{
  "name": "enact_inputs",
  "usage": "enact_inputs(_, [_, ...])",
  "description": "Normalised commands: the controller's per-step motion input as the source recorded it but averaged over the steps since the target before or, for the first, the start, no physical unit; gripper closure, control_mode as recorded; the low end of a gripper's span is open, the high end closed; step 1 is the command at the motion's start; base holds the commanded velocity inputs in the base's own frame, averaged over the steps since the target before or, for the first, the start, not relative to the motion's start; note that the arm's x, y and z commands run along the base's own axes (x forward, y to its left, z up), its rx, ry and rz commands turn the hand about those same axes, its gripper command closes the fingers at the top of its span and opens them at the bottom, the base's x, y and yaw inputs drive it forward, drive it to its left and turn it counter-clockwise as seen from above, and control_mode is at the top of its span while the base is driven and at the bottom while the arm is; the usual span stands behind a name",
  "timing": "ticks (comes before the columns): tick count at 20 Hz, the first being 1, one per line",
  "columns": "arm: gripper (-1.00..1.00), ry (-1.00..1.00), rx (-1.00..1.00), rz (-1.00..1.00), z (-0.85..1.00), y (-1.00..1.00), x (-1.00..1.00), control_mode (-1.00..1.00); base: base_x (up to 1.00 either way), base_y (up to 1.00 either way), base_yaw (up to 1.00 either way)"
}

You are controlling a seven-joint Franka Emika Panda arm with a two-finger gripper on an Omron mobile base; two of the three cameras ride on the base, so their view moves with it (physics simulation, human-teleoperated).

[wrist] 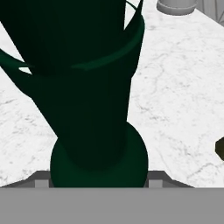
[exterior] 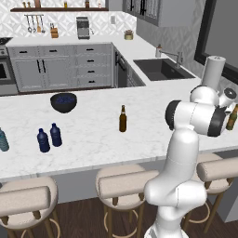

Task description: Move the plastic bottles in the middle to the plastics group, and the glass bottles in the middle to the glass group.

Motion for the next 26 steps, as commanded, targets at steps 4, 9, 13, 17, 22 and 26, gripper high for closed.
enact_inputs(4, [1.0, 0.0, -0.03, 0.0, 0.0, 0.0, 0.0, -1.0, 0.0, 0.0, 0.0])
enact_inputs(9, [-1.0, 0.0, 0.0, 0.0, 0.0, 0.0, 0.0, -1.0, 0.0, 0.0, 0.0])
enact_inputs(13, [-1.0, 0.0, 0.0, 0.0, 0.0, 0.0, 0.0, -1.0, 0.0, 0.0, 0.0])
enact_inputs(17, [-1.0, 0.0, 0.0, 0.0, 0.0, 0.0, 0.0, -1.0, 0.0, 0.0, 0.0])
enact_inputs(22, [-1.0, 0.0, 0.0, 0.0, 0.0, 0.0, 0.0, -1.0, 0.0, 0.0, 0.0])
enact_inputs(26, [-1.0, 0.0, 0.0, 0.0, 0.25, 0.14, -0.16, -1.0, 0.0, 0.0, 0.0])
